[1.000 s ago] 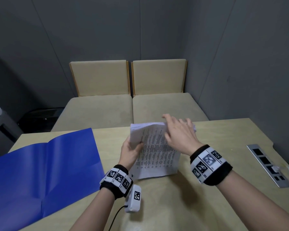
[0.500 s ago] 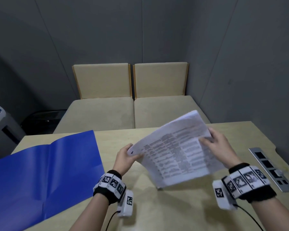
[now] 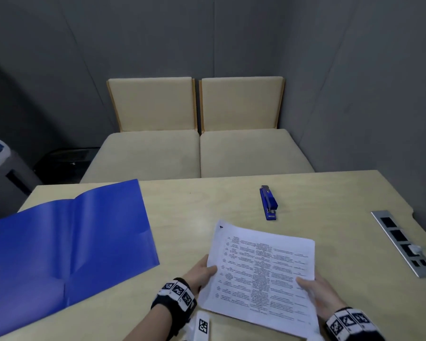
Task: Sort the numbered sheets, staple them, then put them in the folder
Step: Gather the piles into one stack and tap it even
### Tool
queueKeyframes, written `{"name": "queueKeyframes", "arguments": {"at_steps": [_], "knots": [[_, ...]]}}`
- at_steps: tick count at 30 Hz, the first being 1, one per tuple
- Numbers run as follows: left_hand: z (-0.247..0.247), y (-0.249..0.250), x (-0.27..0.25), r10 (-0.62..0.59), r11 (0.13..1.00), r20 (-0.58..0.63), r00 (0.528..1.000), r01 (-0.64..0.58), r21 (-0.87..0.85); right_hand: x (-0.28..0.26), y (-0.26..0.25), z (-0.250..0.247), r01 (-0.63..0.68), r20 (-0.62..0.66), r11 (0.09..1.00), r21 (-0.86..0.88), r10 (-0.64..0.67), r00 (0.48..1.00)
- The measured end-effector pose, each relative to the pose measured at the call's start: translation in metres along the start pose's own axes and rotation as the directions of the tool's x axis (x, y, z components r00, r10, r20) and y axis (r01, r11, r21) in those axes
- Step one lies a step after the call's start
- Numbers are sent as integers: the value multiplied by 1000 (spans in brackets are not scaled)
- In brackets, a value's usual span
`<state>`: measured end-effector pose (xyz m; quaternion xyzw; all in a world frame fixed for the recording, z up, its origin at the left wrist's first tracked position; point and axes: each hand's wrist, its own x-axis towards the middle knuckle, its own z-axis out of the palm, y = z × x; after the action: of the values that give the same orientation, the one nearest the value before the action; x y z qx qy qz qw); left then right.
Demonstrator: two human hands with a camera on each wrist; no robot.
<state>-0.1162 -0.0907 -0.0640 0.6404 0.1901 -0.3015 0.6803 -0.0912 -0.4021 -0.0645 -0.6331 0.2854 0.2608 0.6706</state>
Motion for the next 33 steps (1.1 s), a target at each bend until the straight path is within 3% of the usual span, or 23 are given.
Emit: {"name": "queueKeyframes", "arguments": {"at_steps": [3,5,7,8,10,12,14,16,20,23,25,28,30,32,33], "knots": [[-2,-3,-1,-2,993,-20,1000,4,121,8,8,4,-53,-45,995,-79,50,998],[-7,-5,4,-7,981,-20,1000,10,194,14,5,5,-89,-181,970,-224,48,982],[-16,-9,14,5,965,-9,1000,-2,262,15,-13,14,-57,-348,880,-472,-127,929],[-15,-2,11,11,949,0,1000,-11,316,12,-27,22,8,-342,802,-597,-264,902],[-16,8,12,27,914,34,999,-38,403,8,-57,42,222,-120,620,-753,-461,879],[-13,25,8,39,855,77,996,-73,513,13,-83,65,383,164,533,-755,-412,896],[-8,42,6,31,767,103,994,-90,636,13,-100,87,399,341,605,-689,-216,915],[-3,58,6,41,670,121,992,-117,733,17,-110,103,342,418,708,-618,-72,905],[-1,75,15,36,608,152,988,-143,781,35,-103,105,209,401,884,-418,-27,916],[-15,77,26,18,589,111,994,-101,802,44,-94,99,157,332,904,-398,-17,943],[-31,75,33,73,634,53,996,-87,768,50,-88,93,134,280,926,-354,-31,959],[-49,60,46,169,832,-143,975,-64,551,60,-78,86,108,160,942,-317,-59,985],[-48,48,50,112,976,-284,952,-52,210,66,-72,86,93,98,953,-290,-67,993],[-41,40,52,17,986,-354,935,-75,-151,71,-66,87,83,57,958,-275,-70,996],[-38,37,53,-4,967,-377,926,-92,-238,74,-63,87,78,41,961,-266,-70,997]]}}
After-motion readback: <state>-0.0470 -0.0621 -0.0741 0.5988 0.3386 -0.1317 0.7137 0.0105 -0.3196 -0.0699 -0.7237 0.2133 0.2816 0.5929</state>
